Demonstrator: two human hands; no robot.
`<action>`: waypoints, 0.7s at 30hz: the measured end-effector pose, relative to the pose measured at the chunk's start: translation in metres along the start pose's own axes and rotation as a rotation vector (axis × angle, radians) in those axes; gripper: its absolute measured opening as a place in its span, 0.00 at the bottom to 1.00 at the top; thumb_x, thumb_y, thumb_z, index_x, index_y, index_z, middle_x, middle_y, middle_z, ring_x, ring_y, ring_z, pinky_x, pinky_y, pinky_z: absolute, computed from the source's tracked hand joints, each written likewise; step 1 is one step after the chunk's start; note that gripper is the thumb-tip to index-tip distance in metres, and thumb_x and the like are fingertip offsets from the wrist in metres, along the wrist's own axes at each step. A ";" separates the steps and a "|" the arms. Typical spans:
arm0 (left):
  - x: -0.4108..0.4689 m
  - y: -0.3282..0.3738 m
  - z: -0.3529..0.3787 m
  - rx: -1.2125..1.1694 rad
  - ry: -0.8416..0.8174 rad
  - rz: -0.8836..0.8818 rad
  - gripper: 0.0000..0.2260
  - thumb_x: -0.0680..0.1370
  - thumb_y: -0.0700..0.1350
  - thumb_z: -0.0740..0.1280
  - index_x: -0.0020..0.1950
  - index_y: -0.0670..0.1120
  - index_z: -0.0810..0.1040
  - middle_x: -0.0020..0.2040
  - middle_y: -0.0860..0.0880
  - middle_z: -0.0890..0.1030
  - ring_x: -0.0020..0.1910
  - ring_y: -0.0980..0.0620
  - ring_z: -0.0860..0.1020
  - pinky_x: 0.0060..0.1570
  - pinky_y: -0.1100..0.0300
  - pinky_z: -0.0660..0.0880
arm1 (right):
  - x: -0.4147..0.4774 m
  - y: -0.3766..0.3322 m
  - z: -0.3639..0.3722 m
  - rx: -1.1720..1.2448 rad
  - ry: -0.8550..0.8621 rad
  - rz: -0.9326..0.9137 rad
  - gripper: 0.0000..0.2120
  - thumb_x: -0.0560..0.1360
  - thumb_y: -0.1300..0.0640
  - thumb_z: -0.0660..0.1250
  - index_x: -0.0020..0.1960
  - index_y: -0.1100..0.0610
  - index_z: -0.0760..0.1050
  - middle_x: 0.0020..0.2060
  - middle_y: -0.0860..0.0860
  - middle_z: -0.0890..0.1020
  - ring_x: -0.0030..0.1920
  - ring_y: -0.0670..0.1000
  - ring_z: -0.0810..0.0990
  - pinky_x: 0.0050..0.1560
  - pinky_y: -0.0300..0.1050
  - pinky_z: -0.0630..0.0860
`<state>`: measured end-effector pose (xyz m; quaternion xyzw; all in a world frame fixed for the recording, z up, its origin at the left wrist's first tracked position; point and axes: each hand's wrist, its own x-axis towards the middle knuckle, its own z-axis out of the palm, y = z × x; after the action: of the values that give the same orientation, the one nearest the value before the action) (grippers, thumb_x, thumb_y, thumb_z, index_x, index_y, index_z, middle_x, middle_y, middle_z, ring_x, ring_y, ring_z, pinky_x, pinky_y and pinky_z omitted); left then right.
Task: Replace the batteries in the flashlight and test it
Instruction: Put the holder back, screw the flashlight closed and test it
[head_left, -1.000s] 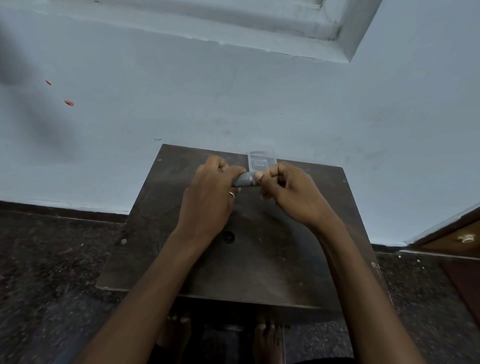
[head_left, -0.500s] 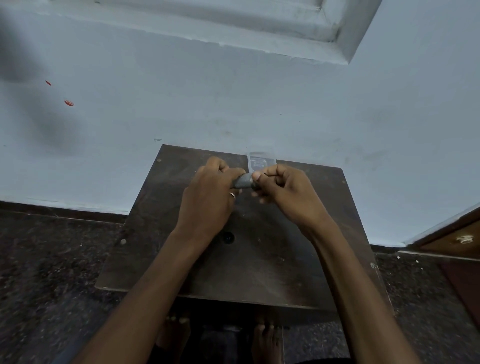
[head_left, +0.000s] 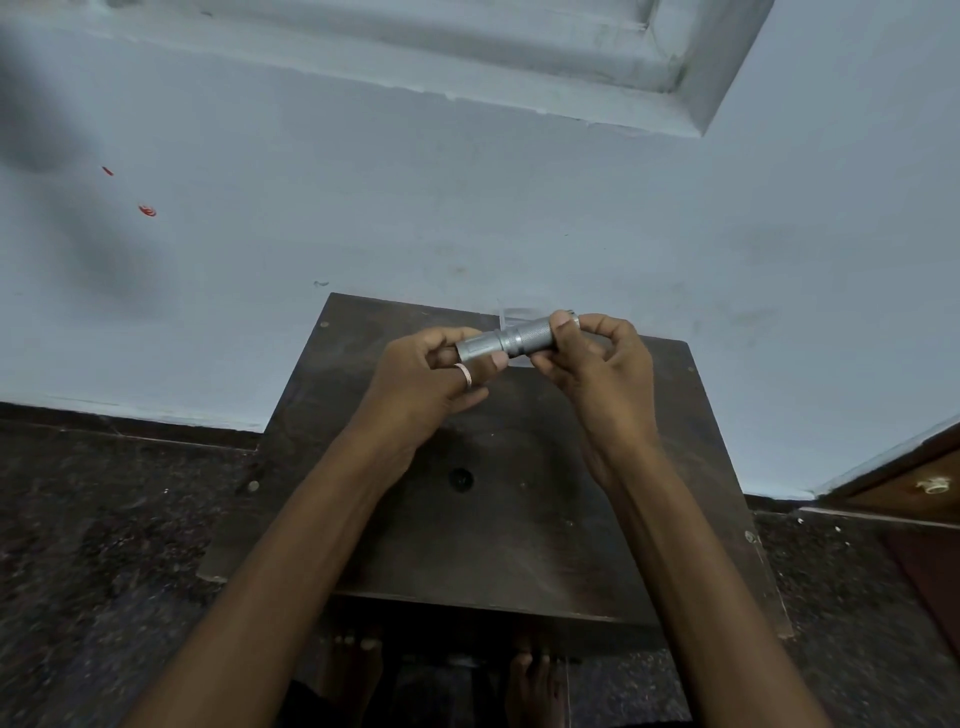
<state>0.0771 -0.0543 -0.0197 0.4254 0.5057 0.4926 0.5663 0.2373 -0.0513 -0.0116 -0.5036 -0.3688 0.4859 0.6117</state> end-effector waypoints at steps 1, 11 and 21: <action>0.000 0.001 0.001 -0.034 -0.001 0.003 0.12 0.72 0.40 0.76 0.54 0.46 0.82 0.37 0.56 0.85 0.42 0.59 0.84 0.44 0.62 0.81 | -0.001 0.001 0.002 -0.010 0.018 -0.021 0.15 0.79 0.56 0.70 0.60 0.64 0.72 0.38 0.54 0.84 0.42 0.52 0.86 0.50 0.45 0.83; -0.001 0.002 0.001 -0.001 0.021 0.010 0.12 0.72 0.45 0.76 0.55 0.47 0.83 0.46 0.52 0.86 0.50 0.57 0.84 0.53 0.54 0.81 | -0.005 0.001 0.011 0.076 0.054 -0.020 0.13 0.76 0.60 0.73 0.54 0.59 0.70 0.37 0.56 0.81 0.44 0.56 0.86 0.45 0.46 0.84; 0.005 0.013 -0.008 -0.446 -0.003 -0.197 0.38 0.75 0.73 0.53 0.73 0.46 0.70 0.69 0.50 0.76 0.70 0.53 0.71 0.74 0.50 0.61 | -0.007 0.001 0.013 0.122 0.096 -0.069 0.10 0.78 0.62 0.71 0.51 0.57 0.69 0.38 0.57 0.80 0.44 0.58 0.85 0.47 0.50 0.84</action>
<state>0.0678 -0.0471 -0.0093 0.2393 0.4225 0.5339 0.6922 0.2233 -0.0550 -0.0099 -0.4753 -0.3257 0.4614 0.6746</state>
